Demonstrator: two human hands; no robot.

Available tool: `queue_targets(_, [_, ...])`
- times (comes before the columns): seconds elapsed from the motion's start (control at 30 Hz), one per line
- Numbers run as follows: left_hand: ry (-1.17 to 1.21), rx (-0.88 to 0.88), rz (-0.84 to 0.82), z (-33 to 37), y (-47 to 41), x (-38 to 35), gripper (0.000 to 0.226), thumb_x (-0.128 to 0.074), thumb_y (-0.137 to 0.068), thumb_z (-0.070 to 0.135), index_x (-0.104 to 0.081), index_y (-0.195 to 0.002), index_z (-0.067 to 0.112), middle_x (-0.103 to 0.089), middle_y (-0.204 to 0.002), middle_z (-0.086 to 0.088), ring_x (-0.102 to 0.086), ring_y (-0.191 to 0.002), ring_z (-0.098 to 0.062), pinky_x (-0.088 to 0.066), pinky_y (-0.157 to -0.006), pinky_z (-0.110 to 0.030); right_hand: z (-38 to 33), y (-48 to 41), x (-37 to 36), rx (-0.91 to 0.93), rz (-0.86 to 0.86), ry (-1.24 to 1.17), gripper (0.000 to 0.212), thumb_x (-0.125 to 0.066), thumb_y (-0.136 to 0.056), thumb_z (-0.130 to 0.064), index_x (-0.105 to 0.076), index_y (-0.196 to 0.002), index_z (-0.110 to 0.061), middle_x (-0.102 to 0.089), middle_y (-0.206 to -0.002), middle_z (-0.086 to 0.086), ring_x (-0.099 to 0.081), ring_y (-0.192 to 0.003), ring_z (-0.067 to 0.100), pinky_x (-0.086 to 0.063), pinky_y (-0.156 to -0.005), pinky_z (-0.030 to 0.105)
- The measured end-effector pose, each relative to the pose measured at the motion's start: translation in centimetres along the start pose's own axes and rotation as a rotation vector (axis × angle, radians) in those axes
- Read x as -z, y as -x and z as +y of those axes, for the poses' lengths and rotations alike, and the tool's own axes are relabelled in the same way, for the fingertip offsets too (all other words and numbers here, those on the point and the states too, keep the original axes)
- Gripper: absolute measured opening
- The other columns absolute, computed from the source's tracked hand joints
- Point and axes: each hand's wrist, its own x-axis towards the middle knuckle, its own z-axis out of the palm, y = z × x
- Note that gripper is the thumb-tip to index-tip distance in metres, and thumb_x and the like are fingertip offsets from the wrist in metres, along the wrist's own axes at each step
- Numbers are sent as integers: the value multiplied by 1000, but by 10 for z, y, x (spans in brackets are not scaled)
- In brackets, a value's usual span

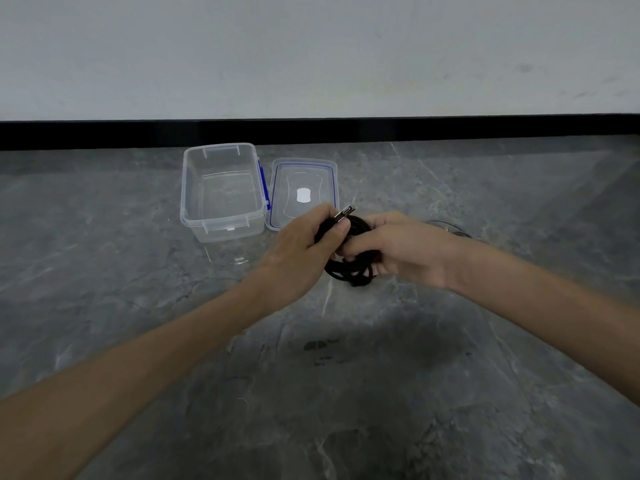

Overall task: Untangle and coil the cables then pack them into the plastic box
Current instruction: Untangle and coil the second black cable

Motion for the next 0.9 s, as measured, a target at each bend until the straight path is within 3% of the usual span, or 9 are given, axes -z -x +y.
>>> queue_targets(0.13, [-42, -68, -25, -1, 2, 2, 26, -43, -100, 32, -57, -88, 15, -56, -69, 10, -53, -67, -13, -45, -66, -34, 5, 1, 1, -106, -89, -272, 12, -57, -87, -4, -62, -85, -14, -61, -67, -3, -55, -73, 9, -40, -81, 27])
queue_targets(0.2, [27, -46, -52, -1, 4, 1, 24, -43, -103, 24, -59, -94, 9, -59, -74, 9, -56, -69, -1, -46, -67, -21, 8, 3, -1, -107, -118, -392, 12, -55, -87, -3, -63, -89, -11, -60, -70, 0, -57, -78, 12, -42, -90, 28])
queue_targets(0.27, [98, -18, -67, -1, 7, 1, 23, -43, -103, 20, -61, -100, 5, -63, -81, 2, -59, -74, 2, -47, -72, -15, 10, 3, -4, -90, -96, -443, 14, -53, -88, -1, -64, -88, -10, -60, -70, 1, -59, -75, 11, -46, -87, 26])
queue_targets(0.43, [245, 62, -80, 0, 10, 2, 24, -47, -100, 21, -60, -111, 4, -66, -94, -12, -62, -86, -9, -51, -81, -21, 10, 5, -4, -17, -89, -532, 12, -56, -88, -5, -63, -97, -9, -65, -73, 1, -66, -67, 9, -56, -62, 21])
queue_targets(0.57, [331, 152, -59, 0, 10, 0, 24, -59, -95, 18, -59, -117, 9, -60, -112, -26, -63, -106, -28, -51, -95, -35, 9, 8, 0, -19, -141, -594, 33, -56, -87, -18, -62, -116, -3, -69, -101, 8, -66, -91, 17, -53, -81, 26])
queue_targets(0.67, [430, 215, 6, 0, 8, -1, 23, -60, -93, 10, -60, -116, 11, -70, -109, -9, -65, -106, -18, -51, -98, -32, 11, 4, 7, -78, -135, -659, 55, -51, -89, -20, -44, -139, 2, -51, -126, 16, -46, -114, 25, -34, -101, 34])
queue_targets(0.8, [507, 263, 104, 2, 6, -5, 23, -57, -90, 0, -63, -110, 11, -71, -101, -4, -66, -101, -19, -50, -99, -37, 15, -1, 9, -79, -104, -652, 42, -49, -87, -14, -55, -125, 1, -59, -103, 12, -46, -104, 22, -38, -95, 32])
queue_targets(0.9, [557, 272, 118, 5, 6, -6, 21, -55, -91, 0, -65, -100, 15, -70, -90, 2, -64, -93, -14, -49, -98, -38, 16, -1, 9, -58, -113, -667, 44, -46, -88, -7, -53, -130, 1, -61, -102, 11, -54, -98, 19, -41, -98, 30])
